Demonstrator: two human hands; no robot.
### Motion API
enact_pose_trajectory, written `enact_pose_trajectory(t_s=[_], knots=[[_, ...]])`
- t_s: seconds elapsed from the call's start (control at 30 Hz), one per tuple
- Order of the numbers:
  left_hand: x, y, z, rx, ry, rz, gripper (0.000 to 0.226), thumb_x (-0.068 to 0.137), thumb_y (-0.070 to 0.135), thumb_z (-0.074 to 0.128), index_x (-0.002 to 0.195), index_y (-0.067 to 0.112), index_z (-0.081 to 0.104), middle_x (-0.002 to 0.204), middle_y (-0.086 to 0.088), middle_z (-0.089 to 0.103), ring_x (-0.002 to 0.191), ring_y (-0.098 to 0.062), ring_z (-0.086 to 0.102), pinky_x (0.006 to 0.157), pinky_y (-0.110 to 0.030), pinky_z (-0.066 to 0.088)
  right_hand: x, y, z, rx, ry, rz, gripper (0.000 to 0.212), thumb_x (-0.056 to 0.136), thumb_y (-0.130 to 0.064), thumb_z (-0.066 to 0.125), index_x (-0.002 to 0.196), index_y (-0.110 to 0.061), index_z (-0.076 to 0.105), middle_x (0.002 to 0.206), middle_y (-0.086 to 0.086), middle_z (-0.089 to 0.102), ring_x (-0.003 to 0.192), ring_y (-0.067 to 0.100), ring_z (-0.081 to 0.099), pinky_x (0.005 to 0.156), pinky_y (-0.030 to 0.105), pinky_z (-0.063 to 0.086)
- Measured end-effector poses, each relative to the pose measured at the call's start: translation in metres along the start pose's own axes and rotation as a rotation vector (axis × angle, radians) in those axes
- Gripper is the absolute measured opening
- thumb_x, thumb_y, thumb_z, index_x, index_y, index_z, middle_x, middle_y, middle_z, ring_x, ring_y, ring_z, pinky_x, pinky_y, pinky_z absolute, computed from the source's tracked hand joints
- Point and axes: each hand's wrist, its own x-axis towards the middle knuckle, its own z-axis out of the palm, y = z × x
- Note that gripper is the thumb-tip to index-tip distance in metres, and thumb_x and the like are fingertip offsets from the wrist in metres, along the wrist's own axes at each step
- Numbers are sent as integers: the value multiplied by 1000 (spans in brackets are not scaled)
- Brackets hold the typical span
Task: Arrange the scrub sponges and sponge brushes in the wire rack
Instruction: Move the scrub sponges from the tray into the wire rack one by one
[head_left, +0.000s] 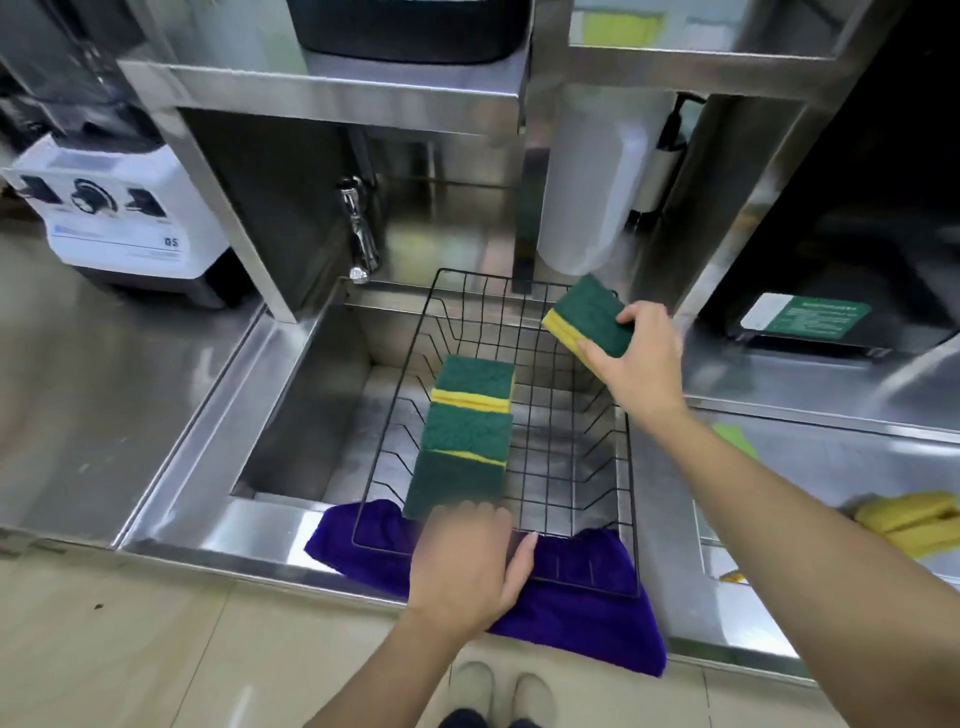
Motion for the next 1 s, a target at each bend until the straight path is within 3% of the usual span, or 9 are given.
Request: enact_pose_trajectory(t_s=[0.13, 0.33, 0.83, 1.0], knots=[[-6, 2, 0, 2, -11, -33, 35, 89, 39, 47, 66, 15, 59, 62, 1, 54, 58, -20, 49, 57, -32, 41, 12, -13, 25, -115, -114, -82, 40, 72, -39, 72, 90, -12, 49, 95, 6, 53, 80, 16, 40, 76, 33, 35], [-5, -1, 2, -35, -10, -36, 32, 87, 39, 49, 65, 17, 59, 60, 3, 53, 56, -18, 48, 52, -27, 41, 31, -26, 50, -219, -274, -185, 43, 73, -40, 72, 95, -9, 51, 96, 7, 56, 88, 26, 53, 79, 37, 41], [-2, -2, -2, -111, -78, -58, 27, 82, 40, 54, 64, 21, 60, 61, 4, 56, 56, -16, 48, 53, -26, 39, 53, -55, 110, -270, -552, -307, 43, 69, -32, 76, 90, -11, 46, 100, 14, 57, 88, 29, 50, 76, 39, 39], [-1, -3, -1, -125, -79, -63, 26, 82, 39, 55, 64, 21, 59, 60, 4, 55, 55, -15, 46, 52, -26, 39, 43, -38, 123, -247, -664, -237, 34, 84, -45, 57, 93, -14, 48, 103, 9, 59, 94, 28, 53, 78, 38, 37]])
